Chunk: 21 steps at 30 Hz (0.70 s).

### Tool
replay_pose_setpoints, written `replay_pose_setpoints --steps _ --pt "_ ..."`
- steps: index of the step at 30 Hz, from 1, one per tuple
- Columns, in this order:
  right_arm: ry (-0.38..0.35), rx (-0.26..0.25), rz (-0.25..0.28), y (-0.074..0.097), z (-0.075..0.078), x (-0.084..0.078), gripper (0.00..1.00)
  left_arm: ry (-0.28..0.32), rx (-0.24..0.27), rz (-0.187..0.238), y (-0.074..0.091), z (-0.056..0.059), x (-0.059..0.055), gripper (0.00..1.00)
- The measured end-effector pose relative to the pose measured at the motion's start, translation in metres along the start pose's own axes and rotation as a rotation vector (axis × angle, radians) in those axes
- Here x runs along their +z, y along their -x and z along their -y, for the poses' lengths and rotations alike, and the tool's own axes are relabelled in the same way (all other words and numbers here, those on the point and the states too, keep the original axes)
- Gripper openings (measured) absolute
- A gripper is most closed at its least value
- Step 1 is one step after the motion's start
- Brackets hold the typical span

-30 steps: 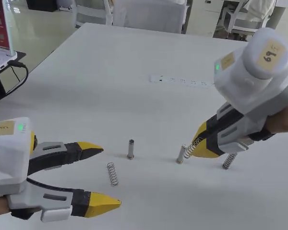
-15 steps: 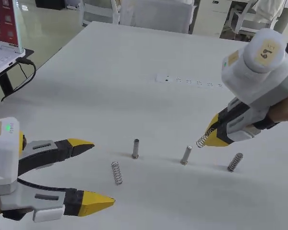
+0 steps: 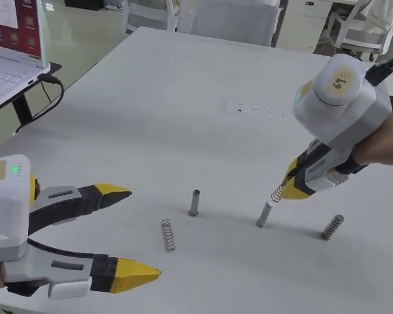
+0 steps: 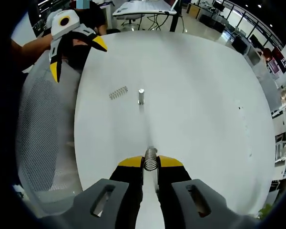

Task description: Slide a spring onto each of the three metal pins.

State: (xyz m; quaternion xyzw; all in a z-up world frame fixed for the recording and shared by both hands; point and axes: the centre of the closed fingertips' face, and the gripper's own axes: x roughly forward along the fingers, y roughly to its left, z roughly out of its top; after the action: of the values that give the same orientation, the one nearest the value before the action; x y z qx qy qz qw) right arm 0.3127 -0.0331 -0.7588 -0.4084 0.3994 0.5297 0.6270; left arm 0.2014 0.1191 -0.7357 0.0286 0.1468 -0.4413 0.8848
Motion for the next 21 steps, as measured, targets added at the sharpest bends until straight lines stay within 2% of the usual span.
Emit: replay_pose_setpoints --steps 5,21 --pt "0.012 0.009 -0.033 -0.008 0.002 -0.003 0.08 0.002 0.005 0.001 0.002 -0.002 0.001 0.73" --pt "0.012 0.036 -0.064 -0.02 0.007 -0.004 0.08 0.014 0.014 0.002 0.007 -0.005 -0.002 0.72"
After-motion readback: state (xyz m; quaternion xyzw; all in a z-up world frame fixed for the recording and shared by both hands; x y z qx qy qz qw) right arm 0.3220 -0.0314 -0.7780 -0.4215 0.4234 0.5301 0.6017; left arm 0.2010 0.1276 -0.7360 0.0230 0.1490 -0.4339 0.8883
